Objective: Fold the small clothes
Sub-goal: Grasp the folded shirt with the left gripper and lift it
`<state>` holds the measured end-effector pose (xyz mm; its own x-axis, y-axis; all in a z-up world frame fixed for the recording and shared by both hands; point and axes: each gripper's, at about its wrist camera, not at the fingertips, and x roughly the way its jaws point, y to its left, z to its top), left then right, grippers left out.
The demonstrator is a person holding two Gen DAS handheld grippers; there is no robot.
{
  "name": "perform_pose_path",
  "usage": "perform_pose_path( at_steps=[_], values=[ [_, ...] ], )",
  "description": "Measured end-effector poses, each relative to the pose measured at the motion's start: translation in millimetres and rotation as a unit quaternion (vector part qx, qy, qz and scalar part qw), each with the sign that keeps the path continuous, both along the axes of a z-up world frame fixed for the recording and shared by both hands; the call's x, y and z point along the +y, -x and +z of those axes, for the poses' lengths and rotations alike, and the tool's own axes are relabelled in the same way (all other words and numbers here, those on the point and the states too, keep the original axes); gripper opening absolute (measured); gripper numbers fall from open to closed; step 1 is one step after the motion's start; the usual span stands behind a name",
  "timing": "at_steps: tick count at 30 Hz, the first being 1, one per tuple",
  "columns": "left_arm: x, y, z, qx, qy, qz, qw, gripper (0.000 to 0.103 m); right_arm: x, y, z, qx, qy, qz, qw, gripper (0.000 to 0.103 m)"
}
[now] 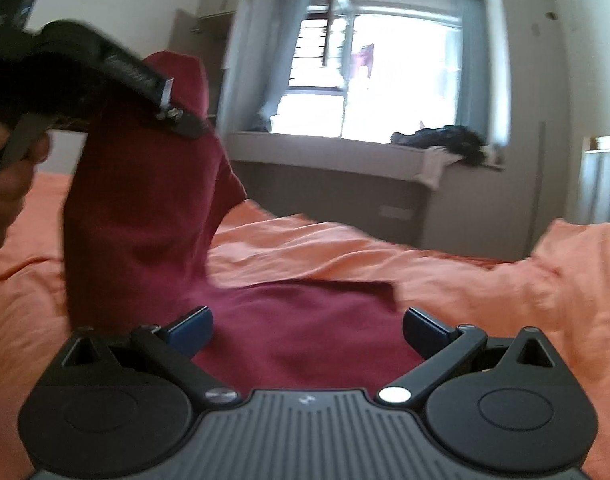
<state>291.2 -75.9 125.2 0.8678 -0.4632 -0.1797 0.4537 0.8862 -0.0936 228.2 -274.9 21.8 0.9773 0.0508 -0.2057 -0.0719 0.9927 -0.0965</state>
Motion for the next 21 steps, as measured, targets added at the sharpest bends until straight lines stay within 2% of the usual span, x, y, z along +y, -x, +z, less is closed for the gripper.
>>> perform_pose_path(
  at_steps=[3,7,11,14,17,19,21],
  values=[
    [-38,10,-10,-0.009,-0.051,-0.040,0.9979,0.013,-30,-4,8,0.002,-0.015,-0.037,0.999,0.103],
    [-71,29,-39,-0.006,-0.106,-0.091,0.9902,0.013,-75,-11,10,0.030,-0.063,-0.074,0.995,0.103],
    [-86,47,-74,0.008,-0.136,-0.108,0.9847,0.015,-115,-13,8,0.058,-0.117,-0.089,0.987,0.103],
    [-92,62,-94,-0.012,-0.169,-0.105,0.9800,0.018,-139,-11,-1,0.080,-0.159,-0.094,0.980,0.103],
    [-99,74,-109,-0.028,-0.194,-0.109,0.9745,0.034,-160,-9,-11,0.100,-0.211,-0.080,0.969,0.103],
    [-101,81,-114,-0.037,-0.204,-0.120,0.9708,0.050,-169,-9,-15,0.109,-0.246,-0.067,0.961,0.103],
    [-103,91,-117,-0.050,-0.214,-0.127,0.9673,0.059,-175,-10,-18,0.116,-0.283,-0.050,0.951,0.103]
  ],
)
